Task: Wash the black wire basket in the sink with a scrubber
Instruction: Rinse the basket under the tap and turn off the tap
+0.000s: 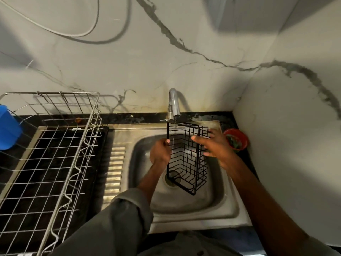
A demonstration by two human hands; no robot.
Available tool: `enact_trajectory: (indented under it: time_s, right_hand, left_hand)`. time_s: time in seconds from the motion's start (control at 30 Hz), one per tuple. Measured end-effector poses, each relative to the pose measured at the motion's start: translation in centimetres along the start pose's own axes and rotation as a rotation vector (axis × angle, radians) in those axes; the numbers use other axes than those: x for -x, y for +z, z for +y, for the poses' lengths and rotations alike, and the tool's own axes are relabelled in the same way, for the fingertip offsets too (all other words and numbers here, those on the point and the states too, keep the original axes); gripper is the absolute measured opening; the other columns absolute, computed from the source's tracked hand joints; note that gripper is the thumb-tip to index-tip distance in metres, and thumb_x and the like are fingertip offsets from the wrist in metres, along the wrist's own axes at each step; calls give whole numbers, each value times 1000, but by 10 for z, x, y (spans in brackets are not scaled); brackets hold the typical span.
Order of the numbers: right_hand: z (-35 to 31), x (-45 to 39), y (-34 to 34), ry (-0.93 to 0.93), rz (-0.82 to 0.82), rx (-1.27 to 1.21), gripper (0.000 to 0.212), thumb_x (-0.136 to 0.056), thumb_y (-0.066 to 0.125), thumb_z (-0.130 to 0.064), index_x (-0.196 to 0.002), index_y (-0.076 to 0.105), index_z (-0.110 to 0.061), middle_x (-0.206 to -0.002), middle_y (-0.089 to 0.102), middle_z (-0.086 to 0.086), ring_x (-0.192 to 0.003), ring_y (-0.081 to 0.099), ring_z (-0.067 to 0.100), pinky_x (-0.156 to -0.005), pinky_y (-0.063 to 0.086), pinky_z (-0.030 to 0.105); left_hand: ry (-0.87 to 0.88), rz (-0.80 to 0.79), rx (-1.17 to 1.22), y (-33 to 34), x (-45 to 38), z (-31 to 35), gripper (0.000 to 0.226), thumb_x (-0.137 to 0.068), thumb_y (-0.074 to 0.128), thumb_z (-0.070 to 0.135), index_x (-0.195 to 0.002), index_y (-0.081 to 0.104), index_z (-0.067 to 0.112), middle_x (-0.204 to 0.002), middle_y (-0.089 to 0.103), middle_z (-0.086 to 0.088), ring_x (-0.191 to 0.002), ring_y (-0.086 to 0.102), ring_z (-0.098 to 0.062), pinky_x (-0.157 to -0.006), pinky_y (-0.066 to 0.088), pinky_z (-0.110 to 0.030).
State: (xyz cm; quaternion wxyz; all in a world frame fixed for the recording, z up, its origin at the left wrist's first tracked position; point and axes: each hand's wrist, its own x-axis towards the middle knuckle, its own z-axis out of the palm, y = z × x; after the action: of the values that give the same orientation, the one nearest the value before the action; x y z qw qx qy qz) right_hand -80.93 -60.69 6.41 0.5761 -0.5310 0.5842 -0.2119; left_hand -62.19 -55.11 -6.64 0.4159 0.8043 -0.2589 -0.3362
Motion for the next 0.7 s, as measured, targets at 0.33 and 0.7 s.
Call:
enact_trajectory:
  time_s: [0.33, 0.7]
  right_hand:
    - [22, -7, 20, 64, 254, -152, 72, -73, 68, -79, -130, 58, -36, -121, 66, 2, -99, 68, 23, -69, 64, 45]
    - [61, -30, 25, 386, 180, -348, 112, -42, 74, -90, -131, 60, -23, -125, 66, 16, -101, 67, 41, -72, 58, 64]
  left_hand:
    - [123, -16, -88, -19, -4, -2, 41, -103, 56, 53, -86, 72, 19, -75, 73, -1, -70, 71, -27, -63, 61, -42]
    - [-406, -523, 437, -92, 44, 20, 46, -94, 71, 41, -130, 65, 13, -127, 71, -15, -111, 73, -38, -80, 64, -46]
